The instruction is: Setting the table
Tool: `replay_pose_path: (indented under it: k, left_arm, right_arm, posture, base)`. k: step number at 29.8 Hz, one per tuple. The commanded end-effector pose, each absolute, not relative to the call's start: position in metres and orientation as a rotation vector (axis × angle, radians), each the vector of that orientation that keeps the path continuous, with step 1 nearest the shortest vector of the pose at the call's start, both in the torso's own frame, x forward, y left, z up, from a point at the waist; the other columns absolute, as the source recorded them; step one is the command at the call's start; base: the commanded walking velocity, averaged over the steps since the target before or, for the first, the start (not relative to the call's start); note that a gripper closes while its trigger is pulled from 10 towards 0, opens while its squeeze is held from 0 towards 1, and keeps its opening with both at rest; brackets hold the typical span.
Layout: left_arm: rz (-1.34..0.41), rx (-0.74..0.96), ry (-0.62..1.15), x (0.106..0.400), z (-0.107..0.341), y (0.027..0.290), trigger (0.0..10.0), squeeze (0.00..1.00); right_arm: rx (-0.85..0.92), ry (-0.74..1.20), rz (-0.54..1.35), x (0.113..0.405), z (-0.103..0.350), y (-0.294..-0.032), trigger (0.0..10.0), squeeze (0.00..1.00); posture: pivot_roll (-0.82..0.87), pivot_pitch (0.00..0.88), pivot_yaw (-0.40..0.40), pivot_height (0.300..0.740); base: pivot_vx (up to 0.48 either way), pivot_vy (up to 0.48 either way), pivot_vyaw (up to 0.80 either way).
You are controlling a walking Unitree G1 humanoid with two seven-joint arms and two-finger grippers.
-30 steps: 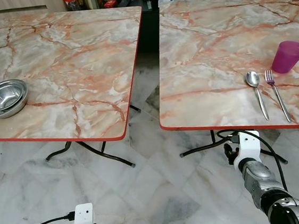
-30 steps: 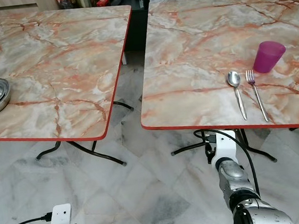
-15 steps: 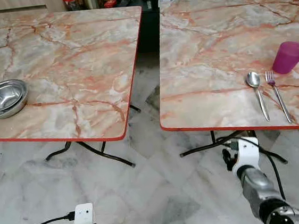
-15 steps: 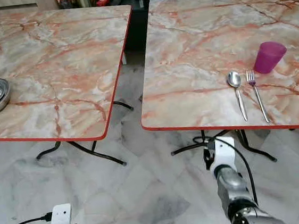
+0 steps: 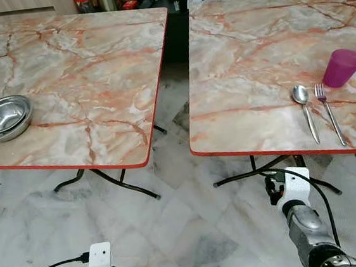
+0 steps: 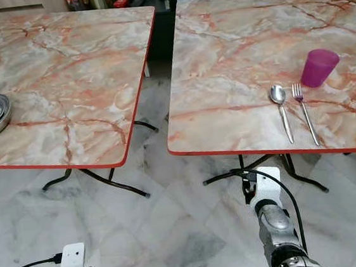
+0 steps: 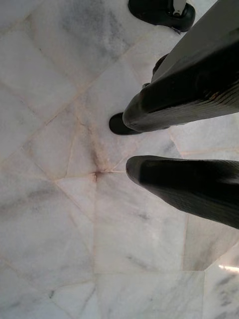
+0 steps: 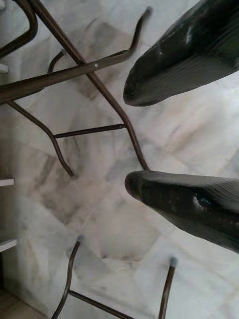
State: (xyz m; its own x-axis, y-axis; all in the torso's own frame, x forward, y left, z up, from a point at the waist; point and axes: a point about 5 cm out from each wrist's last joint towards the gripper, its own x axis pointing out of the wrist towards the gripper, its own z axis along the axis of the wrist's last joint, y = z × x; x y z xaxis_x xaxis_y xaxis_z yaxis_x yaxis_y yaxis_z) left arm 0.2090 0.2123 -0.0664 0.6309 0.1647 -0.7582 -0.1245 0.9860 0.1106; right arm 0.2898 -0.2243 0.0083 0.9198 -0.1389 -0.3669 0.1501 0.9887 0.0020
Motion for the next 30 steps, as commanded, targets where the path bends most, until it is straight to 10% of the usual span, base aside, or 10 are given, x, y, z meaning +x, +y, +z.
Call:
replay_pose_path:
  k: [1, 30]
  left_arm:
    - [0.17, 0.057, 0.9, 0.202, -0.07, 0.217, 10.0, 0.0]
    - [0.153, 0.065, 0.903, 0.204, -0.069, 0.218, 10.0, 0.0]
  right_arm:
    - [0.029, 0.369, -0.14, 0.282, 0.003, -0.223, 10.0, 0.0]
    - [-0.092, 0.04, -0.133, 0.254, 0.068, -0.225, 10.0, 0.0]
  posture:
    - [-0.02, 0.165, 0.018, 0.74]
    - [-0.04, 0.165, 0.025, 0.74]
  base:
    - [0.0, 0.0, 0.0]
    - [0.0, 0.0, 0.0]
